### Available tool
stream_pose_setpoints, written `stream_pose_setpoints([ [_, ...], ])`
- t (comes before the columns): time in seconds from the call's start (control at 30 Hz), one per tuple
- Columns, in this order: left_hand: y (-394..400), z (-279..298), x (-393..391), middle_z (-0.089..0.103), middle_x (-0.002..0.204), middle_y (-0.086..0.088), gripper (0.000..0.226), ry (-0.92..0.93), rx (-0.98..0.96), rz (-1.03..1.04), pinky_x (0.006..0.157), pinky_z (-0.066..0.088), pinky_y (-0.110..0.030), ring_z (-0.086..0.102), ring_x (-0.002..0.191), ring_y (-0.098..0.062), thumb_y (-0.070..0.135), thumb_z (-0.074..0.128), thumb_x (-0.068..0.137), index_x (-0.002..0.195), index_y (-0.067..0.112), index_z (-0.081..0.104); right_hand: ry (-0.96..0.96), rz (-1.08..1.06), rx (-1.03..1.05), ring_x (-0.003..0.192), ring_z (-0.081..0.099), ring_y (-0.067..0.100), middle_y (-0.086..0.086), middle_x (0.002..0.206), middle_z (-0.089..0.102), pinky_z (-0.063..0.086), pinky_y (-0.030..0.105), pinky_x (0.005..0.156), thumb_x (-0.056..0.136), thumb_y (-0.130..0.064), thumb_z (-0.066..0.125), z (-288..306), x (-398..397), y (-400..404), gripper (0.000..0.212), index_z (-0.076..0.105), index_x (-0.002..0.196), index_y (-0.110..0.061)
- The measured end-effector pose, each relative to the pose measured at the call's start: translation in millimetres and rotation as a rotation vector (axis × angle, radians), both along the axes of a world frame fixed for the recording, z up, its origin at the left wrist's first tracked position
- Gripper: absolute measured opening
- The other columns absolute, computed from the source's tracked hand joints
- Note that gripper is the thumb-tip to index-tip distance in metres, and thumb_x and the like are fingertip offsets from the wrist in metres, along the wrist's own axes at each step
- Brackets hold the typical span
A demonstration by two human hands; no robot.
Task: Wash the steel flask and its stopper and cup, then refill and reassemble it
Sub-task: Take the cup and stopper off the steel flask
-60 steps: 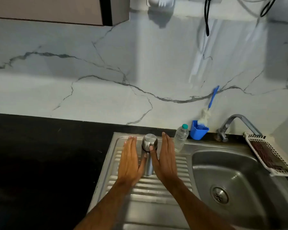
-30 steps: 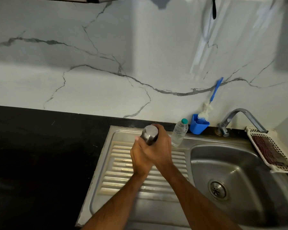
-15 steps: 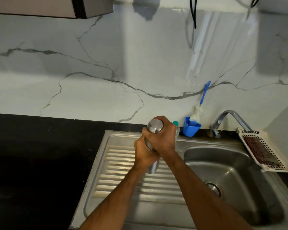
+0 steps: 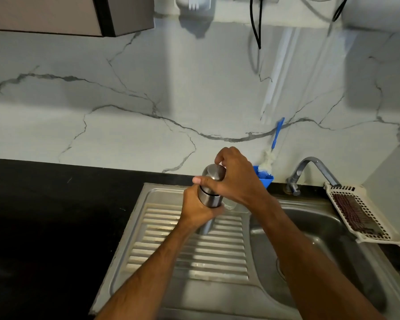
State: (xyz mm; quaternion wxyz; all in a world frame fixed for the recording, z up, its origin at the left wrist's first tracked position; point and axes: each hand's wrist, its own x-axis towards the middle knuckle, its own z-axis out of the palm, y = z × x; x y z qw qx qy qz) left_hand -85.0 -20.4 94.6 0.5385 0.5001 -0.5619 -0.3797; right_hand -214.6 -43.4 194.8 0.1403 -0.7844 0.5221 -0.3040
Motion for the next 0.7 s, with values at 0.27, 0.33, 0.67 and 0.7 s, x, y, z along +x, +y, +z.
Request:
stream_pose_setpoints([
  [0.27, 4, 2, 0, 0.075, 0.082, 0.008, 0.050, 0.016, 0.007, 0.037, 0.066, 0.057, -0.024, 0.071, 0.073, -0.010, -0.008, 0.090, 0.059, 0.093, 0.019, 0.064, 0.034, 0.340, 0.061, 0.101, 0.064, 0.010, -0.007, 0.108, 0.070, 0.050, 0.023, 0.083, 0.063, -0.022, 0.079, 24, -6, -3, 0.051, 0.073, 0.114, -0.020],
  [0.33, 4, 0, 0, 0.075, 0.085, 0.003, 0.049, 0.018, 0.013, 0.042, 0.069, 0.058, -0.026, 0.072, 0.077, -0.015, -0.004, 0.091, 0.059, 0.094, 0.018, 0.065, 0.016, 0.444, 0.136, 0.113, 0.061, 0.007, -0.006, 0.123, 0.068, 0.050, 0.022, 0.094, 0.066, -0.007, 0.079, 31, -12, -3, 0.066, 0.066, 0.130, -0.020],
  [0.67, 0, -2, 3, 0.075, 0.080, 0.010, 0.053, 0.041, 0.034, 0.062, 0.065, 0.057, -0.023, 0.070, 0.071, -0.009, -0.011, 0.089, 0.057, 0.093, 0.019, 0.065, 0.082, 0.217, 0.102, 0.105, 0.063, 0.014, -0.005, 0.113, 0.071, 0.052, 0.028, 0.089, 0.071, -0.020, 0.080, 29, -3, 4, 0.047, 0.071, 0.118, -0.019],
  [0.7, -1, -2, 3, 0.074, 0.081, 0.011, 0.054, 0.044, 0.037, 0.061, 0.065, 0.057, -0.023, 0.070, 0.071, -0.008, -0.010, 0.090, 0.057, 0.093, 0.021, 0.064, 0.054, 0.272, 0.133, 0.110, 0.061, 0.012, -0.005, 0.120, 0.069, 0.052, 0.028, 0.092, 0.071, -0.016, 0.080, 31, -5, 4, 0.055, 0.069, 0.125, -0.021],
])
